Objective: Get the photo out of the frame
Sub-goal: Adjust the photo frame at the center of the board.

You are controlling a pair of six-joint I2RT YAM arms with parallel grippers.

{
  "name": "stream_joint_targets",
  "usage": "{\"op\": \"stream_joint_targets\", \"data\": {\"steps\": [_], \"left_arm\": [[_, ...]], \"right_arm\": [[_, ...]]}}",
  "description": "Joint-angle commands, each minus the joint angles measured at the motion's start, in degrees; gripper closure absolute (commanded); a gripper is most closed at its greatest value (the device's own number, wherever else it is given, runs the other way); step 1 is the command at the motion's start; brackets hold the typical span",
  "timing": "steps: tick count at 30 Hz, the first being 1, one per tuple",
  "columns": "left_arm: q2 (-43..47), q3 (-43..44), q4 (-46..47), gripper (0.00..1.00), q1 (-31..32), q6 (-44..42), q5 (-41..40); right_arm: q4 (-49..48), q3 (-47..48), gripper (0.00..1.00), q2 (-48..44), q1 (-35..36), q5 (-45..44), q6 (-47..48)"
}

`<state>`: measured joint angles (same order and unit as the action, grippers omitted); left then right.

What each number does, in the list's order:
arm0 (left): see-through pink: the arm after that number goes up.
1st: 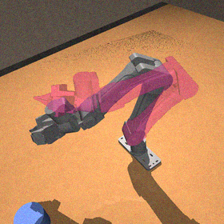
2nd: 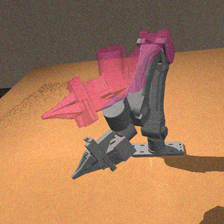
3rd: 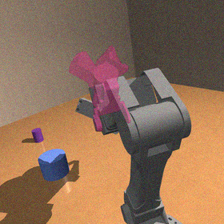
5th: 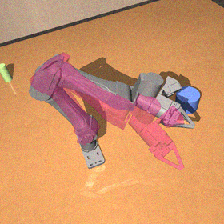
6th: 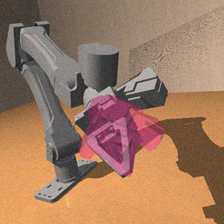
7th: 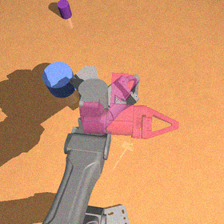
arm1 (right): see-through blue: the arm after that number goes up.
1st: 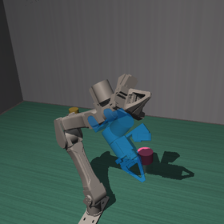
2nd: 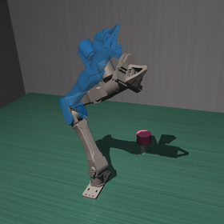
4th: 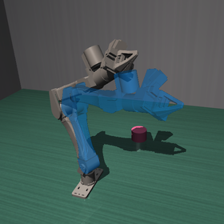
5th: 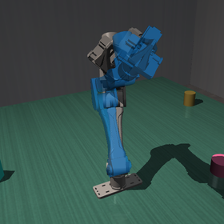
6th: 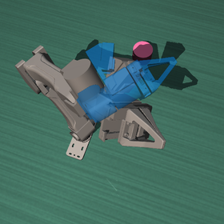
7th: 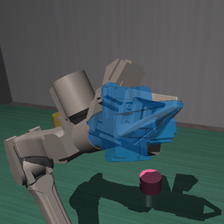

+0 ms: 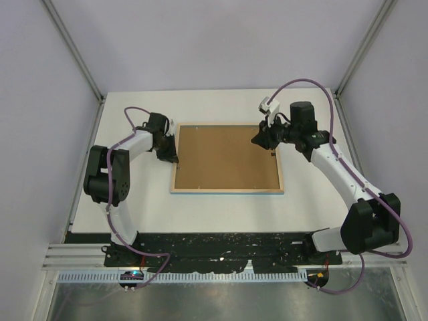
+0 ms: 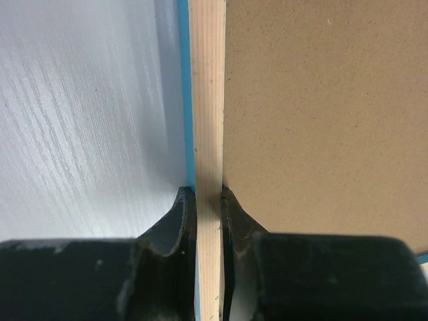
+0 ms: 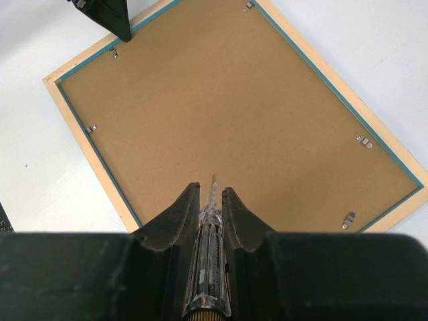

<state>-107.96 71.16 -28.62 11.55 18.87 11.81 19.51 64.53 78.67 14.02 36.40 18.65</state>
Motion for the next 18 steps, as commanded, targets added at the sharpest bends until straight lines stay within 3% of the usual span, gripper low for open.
{"op": "stream_joint_targets", "data": {"steps": [1, 9, 18], "left_arm": [[-0.93, 1.71, 0.15, 0.84, -0.21, -0.24, 2.33], [-1.28, 2.06, -0.12, 0.63, -0.21, -0.33, 2.69], [-1.2, 1.88, -0.12, 0.59, -0.21, -0.5, 3.74]], "right_arm": [[-3.77, -0.37, 0.92, -0.63, 0.13, 1.3, -1.16], [-4.21, -0.64, 0.92, 0.34, 0.13, 1.3, -1.6], [-4.57, -0.99, 0.92, 0.87, 0.13, 0.95, -1.34]]}}
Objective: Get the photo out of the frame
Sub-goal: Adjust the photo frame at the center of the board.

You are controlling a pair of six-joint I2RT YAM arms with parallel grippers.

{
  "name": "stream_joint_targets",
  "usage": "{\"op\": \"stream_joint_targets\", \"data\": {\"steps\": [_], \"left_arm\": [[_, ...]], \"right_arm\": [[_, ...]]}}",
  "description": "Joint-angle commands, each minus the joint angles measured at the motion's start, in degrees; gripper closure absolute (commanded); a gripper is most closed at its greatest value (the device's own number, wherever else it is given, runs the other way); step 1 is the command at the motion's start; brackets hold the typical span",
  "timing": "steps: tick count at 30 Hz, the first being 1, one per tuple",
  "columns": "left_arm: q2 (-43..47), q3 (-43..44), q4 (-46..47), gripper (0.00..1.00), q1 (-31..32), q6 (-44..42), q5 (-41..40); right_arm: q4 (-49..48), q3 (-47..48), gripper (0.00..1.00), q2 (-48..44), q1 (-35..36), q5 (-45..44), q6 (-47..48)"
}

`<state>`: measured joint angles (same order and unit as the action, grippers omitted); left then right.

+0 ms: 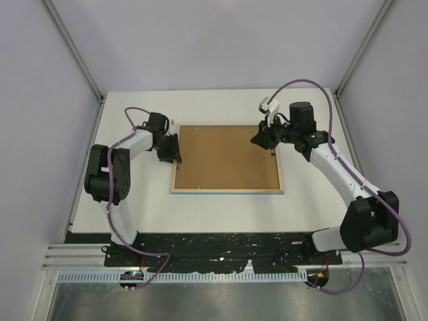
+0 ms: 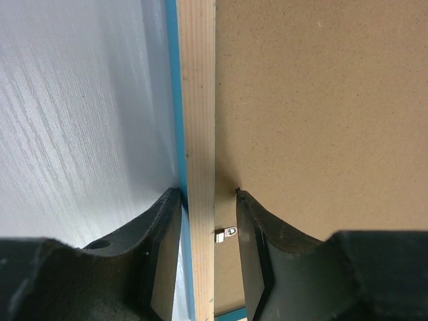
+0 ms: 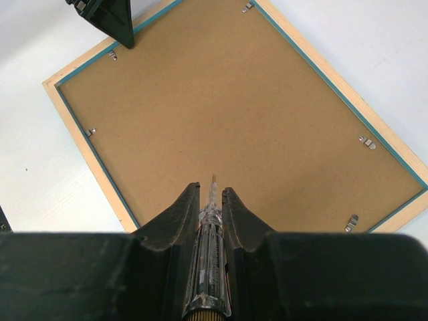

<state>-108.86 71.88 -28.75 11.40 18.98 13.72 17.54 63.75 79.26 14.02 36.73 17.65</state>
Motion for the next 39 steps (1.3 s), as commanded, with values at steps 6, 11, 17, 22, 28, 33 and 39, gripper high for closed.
{"op": "stream_joint_targets", "data": {"steps": [6, 11, 17, 22, 28, 33, 39], "left_arm": [[0.05, 0.28, 0.71, 0.59, -0.06, -0.09, 4.21], [-0.13, -0.33, 1.51, 0.59, -0.06, 1.05, 7.02], [0.22, -0.95, 2.21, 0.59, 0.2, 1.67, 8.78], [0.23, -1.13, 3.09, 0.59, 0.9, 1.76, 10.01], [-0.39, -1.21, 3.35, 0.6, 2.13, 1.41, 10.63], [-0.21, -1.74, 3.79, 0.68, 2.84, 1.67, 10.63], [0.31, -2.44, 4.14, 0.76, 4.42, 1.32, 10.37]], "right_arm": [[-2.77, -0.29, 0.92, 0.63, 0.13, 0.36, -0.25], [-2.86, -0.2, 0.92, 0.98, 0.13, 0.18, -0.42], [-2.95, -0.2, 0.92, 1.51, 0.13, 0.01, -0.6], [-3.13, -0.29, 0.92, 1.42, 0.13, -0.17, -0.6], [-3.13, -0.46, 0.92, 1.33, 0.13, -0.26, -0.6], [-3.3, -0.55, 0.92, 1.24, 0.13, -0.26, -0.51], [-3.3, -0.64, 0.92, 1.42, 0.13, -0.26, -0.6]]}}
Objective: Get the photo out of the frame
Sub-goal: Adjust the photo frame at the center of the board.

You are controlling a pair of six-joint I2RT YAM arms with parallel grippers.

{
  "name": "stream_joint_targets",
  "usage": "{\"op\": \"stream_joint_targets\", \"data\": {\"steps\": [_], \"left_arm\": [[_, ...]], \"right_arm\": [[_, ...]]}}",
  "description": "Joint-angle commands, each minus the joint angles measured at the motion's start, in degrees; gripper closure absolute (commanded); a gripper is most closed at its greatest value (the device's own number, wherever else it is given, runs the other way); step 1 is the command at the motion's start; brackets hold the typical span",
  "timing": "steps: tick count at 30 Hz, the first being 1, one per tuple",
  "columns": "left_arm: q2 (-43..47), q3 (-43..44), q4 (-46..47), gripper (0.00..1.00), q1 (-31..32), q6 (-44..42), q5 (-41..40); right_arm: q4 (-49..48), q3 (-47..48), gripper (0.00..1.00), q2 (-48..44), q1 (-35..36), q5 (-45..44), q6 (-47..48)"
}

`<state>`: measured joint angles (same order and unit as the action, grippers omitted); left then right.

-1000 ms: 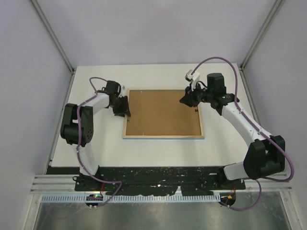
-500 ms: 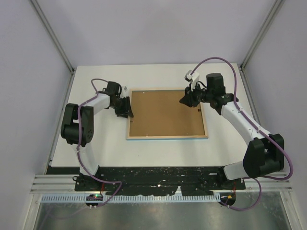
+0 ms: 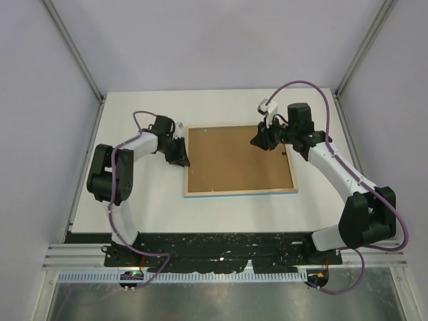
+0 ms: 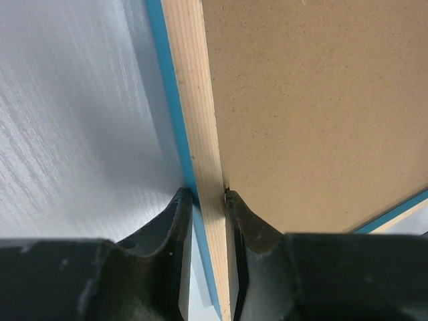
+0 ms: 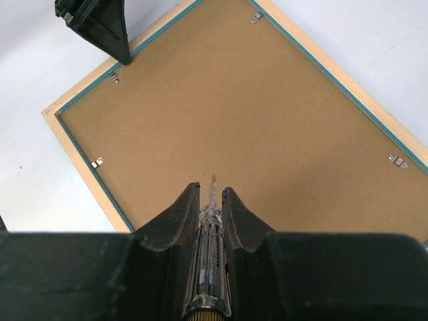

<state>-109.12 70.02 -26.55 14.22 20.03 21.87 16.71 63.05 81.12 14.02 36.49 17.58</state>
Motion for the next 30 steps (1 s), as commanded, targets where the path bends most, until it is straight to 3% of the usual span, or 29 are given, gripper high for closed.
{"op": "stream_joint_targets", "data": {"steps": [1, 6, 12, 23, 30], "left_arm": [[0.66, -0.76, 2.11, 0.78, 1.95, 0.18, 2.21], [1.19, -1.11, 2.46, 0.79, 3.18, 0.18, 2.48], [3.82, -1.55, 2.81, 0.7, 4.77, 0.45, 1.86], [7.96, -1.55, 3.96, 0.52, 3.54, -0.78, 0.02], [6.82, 1.96, 3.61, 0.48, 1.87, -3.5, -2.44]], "right_arm": [[-2.47, 0.06, 0.92, -0.53, 0.13, -0.1, -0.53], [-2.91, 0.06, 0.92, -0.09, 0.13, 0.07, -1.32], [-3.26, 2.6, 0.92, 3.16, 3.9, -6.07, -0.63], [1.74, 23.06, 0.92, 17.22, 8.04, -15.22, 1.75], [3.77, 34.41, 0.92, 26.88, 10.76, -17.15, 2.72]]}}
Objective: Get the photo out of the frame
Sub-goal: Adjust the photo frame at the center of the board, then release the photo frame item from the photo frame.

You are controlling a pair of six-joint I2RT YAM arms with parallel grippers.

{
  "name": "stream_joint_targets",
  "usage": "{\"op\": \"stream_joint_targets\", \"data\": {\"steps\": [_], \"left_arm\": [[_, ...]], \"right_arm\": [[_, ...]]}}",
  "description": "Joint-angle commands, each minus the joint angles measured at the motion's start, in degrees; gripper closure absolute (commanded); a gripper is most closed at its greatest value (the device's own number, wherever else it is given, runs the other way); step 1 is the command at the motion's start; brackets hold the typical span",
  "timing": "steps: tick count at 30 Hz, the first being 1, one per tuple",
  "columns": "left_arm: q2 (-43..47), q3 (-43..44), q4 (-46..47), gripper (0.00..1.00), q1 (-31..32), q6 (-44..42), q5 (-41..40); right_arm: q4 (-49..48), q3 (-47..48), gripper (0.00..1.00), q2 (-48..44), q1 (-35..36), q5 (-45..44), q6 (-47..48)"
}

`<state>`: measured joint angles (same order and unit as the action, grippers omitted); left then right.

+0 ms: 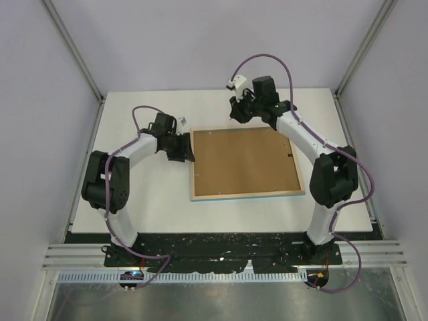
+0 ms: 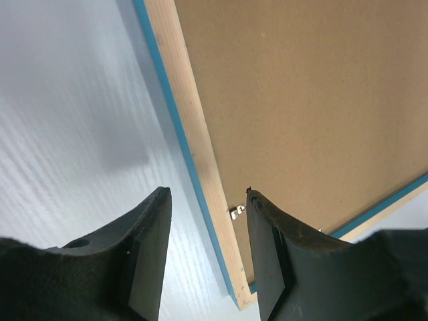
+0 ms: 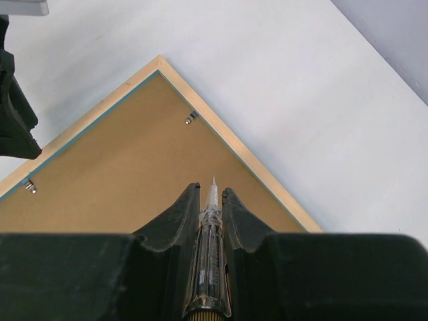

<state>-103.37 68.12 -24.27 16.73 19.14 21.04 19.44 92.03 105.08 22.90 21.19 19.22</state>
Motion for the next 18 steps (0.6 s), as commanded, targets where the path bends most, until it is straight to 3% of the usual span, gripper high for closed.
{"op": "stream_joint_targets", "data": {"steps": [1, 18], "left_arm": [[0.55, 4.47, 1.33, 0.48, -0.65, -2.79, -1.87], [-8.86, 10.9, -1.74, 0.51, 1.9, 3.27, -9.96]], "right_arm": [[1.04, 6.05, 0.92, 3.64, 2.59, -1.94, 1.17], [-1.86, 10.98, 0.92, 9.27, 5.93, -2.38, 1.0]]}}
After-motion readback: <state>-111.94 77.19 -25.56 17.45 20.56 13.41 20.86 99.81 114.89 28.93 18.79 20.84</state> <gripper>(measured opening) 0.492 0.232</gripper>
